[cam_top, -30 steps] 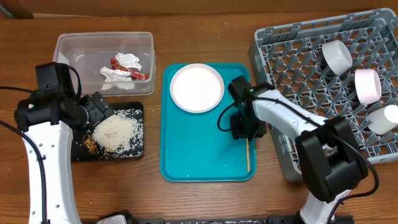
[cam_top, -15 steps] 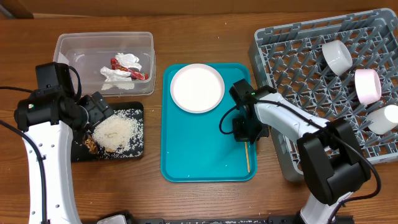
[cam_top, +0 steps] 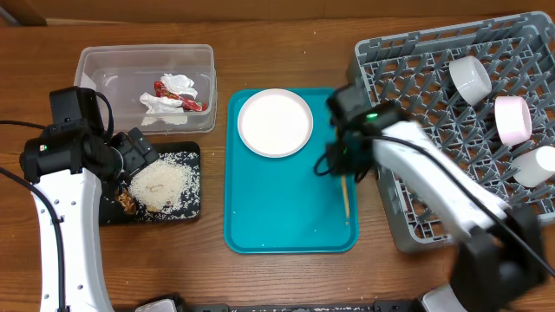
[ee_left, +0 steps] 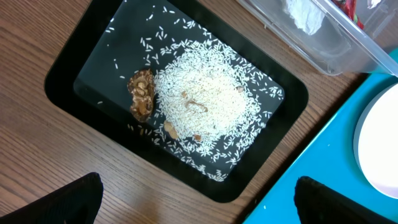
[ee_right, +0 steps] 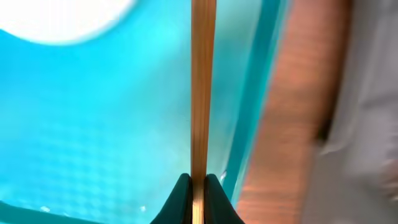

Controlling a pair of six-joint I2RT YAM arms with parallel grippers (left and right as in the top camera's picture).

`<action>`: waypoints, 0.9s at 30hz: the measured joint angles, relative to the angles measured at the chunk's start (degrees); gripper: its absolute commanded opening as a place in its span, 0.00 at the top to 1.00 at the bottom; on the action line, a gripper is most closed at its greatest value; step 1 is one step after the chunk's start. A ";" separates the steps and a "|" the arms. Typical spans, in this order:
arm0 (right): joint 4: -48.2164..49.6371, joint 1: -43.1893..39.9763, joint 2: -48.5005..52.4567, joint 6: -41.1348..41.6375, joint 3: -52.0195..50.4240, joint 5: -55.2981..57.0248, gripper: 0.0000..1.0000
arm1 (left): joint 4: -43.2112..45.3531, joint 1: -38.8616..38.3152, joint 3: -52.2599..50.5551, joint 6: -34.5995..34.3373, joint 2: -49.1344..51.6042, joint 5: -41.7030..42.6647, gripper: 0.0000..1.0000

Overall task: Sort waste into correct bins and load items into the dishwasher
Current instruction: 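Carry the second chopstick right and release it in the dish rack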

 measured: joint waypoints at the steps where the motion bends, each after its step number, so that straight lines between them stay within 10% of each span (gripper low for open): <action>1: 0.39 -0.61 -2.23 -0.92 1.09 1.53 0.96 | 0.00 0.00 0.00 0.00 0.00 0.00 0.00; 19: -2.43 -16.11 -3.96 -20.76 1.55 11.17 0.96 | 0.02 0.00 0.00 0.00 0.00 0.00 0.00; 27: -2.19 -16.35 -1.31 -23.50 -1.07 6.47 0.69 | 0.02 0.00 0.00 0.00 0.00 0.00 0.00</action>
